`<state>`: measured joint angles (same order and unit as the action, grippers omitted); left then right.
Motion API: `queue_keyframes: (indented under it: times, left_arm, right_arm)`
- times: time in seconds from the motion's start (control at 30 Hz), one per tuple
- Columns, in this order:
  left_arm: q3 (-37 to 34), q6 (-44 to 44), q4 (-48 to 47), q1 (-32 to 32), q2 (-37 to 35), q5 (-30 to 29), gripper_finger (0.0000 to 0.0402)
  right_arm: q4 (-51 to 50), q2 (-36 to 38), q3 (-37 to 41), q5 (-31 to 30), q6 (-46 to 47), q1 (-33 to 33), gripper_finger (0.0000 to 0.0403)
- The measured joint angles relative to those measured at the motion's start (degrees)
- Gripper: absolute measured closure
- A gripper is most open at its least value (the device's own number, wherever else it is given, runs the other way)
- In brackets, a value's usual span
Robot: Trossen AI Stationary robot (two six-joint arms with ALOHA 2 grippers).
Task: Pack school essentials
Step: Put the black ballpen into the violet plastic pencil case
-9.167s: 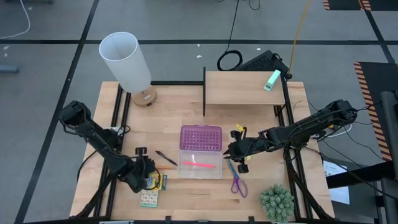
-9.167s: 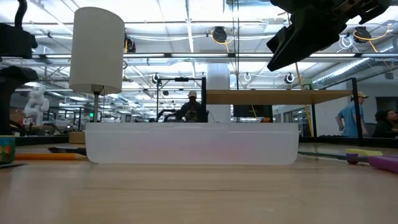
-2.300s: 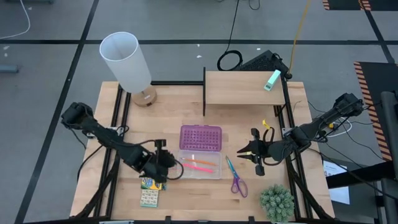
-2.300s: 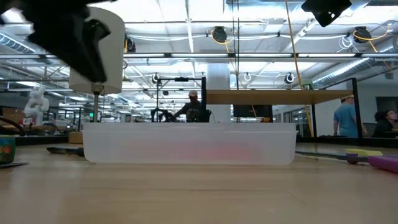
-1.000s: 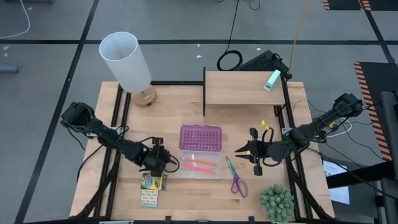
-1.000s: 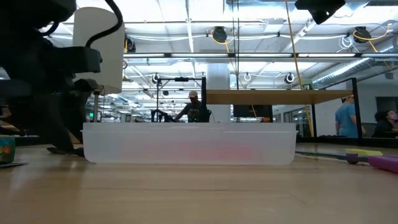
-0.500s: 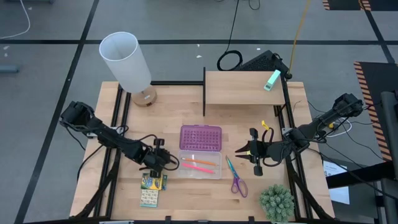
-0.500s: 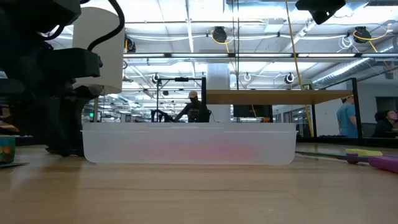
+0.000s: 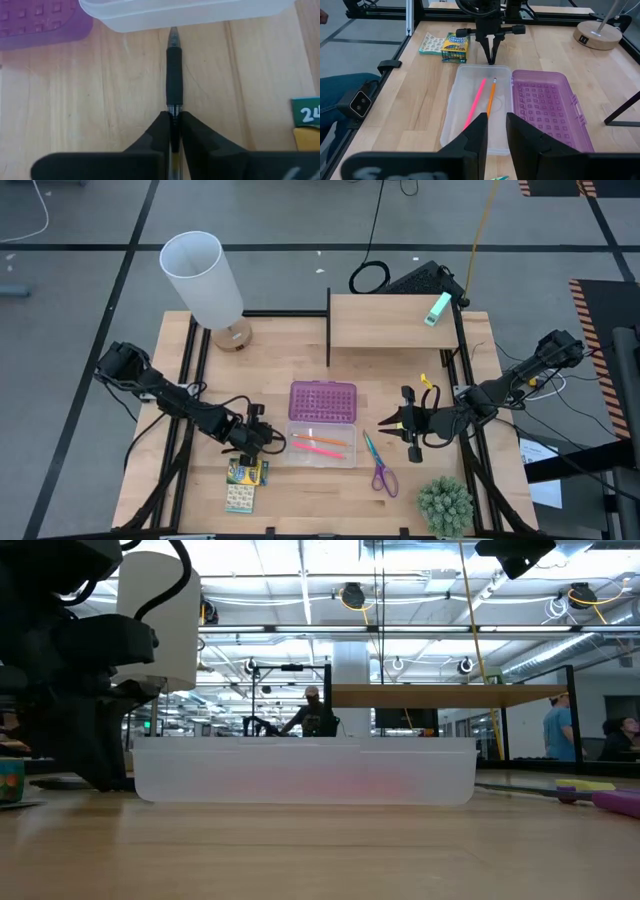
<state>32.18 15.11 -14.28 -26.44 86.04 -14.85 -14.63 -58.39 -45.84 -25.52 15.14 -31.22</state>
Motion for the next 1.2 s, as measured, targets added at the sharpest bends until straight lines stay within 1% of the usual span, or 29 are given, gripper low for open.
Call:
queue_keyframes:
  times: [0.37, 0.53, 0.63, 0.77, 0.9, 1.2]
  left_arm:
    - [-0.1, 0.0, -0.2, 0.0, -0.1, -0.2, 0.0357]
    - [-0.2, 0.0, -0.4, 0.1, -2.0, -0.2, 0.0356]
    - [-0.5, 0.6, -2.2, 0.2, -4.0, -0.8, 0.0356]
    - [-0.4, 3.6, -4.9, 0.1, -6.4, -0.9, 0.0356]
    - [-0.4, 8.0, -8.8, 0.1, -7.3, -0.8, 0.0356]
    - [0.6, 11.0, -9.4, -1.0, -10.2, -0.8, 0.0355]
  right_arm:
    - [0.0, 0.0, 0.0, 0.0, 0.0, 0.0, 0.0337]
    - [0.0, 0.0, 0.0, 0.0, 0.0, 0.0, 0.0337]
    - [0.0, 0.0, 0.0, 0.0, 0.0, 0.0, 0.0337]
    - [0.0, 0.0, 0.0, 0.0, 0.0, 0.0, 0.0337]
    - [0.0, 0.0, 0.0, -0.1, 0.1, 0.0, 0.0337]
    - [0.0, 0.0, 0.0, -0.2, 0.2, 0.0, 0.0337]
